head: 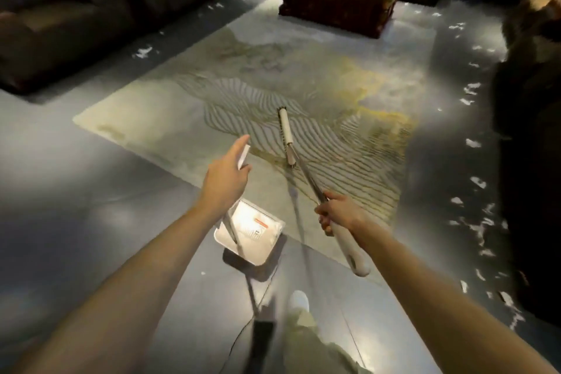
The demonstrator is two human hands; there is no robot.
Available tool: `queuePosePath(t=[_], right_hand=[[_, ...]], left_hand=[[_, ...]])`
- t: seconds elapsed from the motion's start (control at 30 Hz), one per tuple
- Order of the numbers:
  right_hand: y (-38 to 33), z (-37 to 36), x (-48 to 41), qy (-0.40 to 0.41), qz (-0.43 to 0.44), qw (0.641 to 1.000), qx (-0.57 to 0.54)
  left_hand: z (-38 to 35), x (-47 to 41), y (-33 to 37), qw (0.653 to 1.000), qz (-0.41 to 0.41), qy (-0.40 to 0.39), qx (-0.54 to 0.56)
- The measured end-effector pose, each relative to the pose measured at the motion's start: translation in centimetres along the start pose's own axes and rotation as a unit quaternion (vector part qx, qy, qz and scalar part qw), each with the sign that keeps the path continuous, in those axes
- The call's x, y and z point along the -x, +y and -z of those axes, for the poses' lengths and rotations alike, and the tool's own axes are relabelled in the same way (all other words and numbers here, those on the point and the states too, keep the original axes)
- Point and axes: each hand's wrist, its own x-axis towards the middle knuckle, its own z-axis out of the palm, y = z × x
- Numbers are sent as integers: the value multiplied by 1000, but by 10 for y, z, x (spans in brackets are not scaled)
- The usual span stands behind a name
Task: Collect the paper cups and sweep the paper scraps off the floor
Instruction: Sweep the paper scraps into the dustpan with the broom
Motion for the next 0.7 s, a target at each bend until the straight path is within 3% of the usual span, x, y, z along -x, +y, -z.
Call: queuePosePath(t=[0.2, 0.43, 0.7], right_hand=[[-82, -138, -122, -113, -18, 991, 64], [-193, -275, -243, -203, -53, 970, 120], [-297, -436, -373, -241, -65, 943, 220]], left_hand=[[91, -77, -117, 986, 116, 116, 8], [185, -192, -214, 959, 210, 189, 13], [277, -302, -340, 916, 300, 263, 38]])
